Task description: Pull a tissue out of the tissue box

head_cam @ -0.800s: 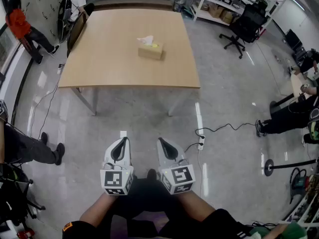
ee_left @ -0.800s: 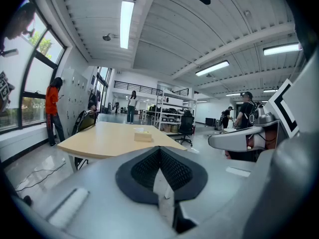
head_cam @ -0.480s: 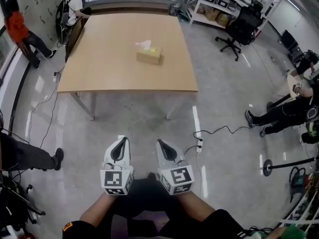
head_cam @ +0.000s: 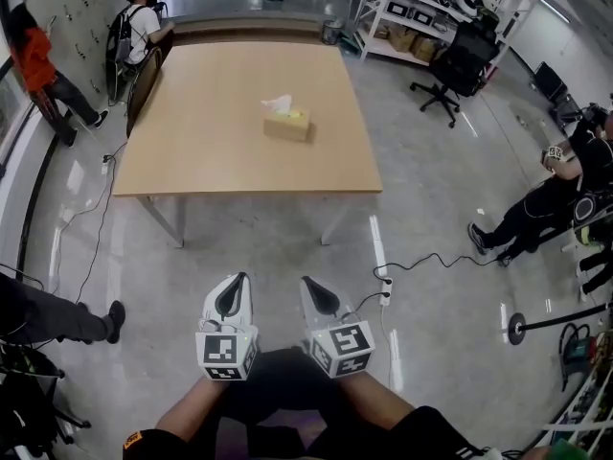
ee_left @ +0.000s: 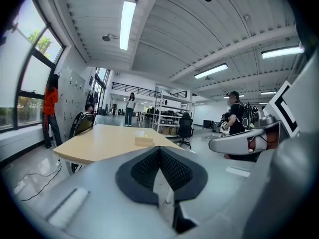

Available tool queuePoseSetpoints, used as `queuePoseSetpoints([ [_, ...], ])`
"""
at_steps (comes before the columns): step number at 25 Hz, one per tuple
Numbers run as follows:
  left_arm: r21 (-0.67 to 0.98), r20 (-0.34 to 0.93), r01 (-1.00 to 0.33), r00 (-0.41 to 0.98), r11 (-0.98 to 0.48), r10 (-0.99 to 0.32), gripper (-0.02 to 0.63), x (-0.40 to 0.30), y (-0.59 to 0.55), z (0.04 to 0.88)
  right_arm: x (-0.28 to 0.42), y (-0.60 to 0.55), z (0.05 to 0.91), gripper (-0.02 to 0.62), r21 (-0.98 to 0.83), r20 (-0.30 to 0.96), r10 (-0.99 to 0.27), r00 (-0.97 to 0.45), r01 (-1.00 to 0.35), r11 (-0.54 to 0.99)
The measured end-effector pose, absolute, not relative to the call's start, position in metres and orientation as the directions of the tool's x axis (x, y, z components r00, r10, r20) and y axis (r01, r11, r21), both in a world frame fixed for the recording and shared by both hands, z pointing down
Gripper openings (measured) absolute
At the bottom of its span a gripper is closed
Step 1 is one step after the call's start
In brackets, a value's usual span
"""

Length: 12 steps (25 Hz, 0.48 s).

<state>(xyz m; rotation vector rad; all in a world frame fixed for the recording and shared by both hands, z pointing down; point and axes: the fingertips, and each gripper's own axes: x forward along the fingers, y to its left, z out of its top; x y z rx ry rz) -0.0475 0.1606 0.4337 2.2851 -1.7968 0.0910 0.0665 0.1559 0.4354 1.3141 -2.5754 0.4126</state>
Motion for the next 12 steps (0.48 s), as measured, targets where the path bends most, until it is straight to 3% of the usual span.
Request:
queuePoseSetpoints([
  [12, 0.157, 0.186, -0.953, 0.286, -0.259, -0.940, 0.018, -0.063, 0.143, 0.435, 0.051, 0.140, 0.427, -0.009, -0.132, 0.295, -0.785, -0.545, -0.837, 0.531],
])
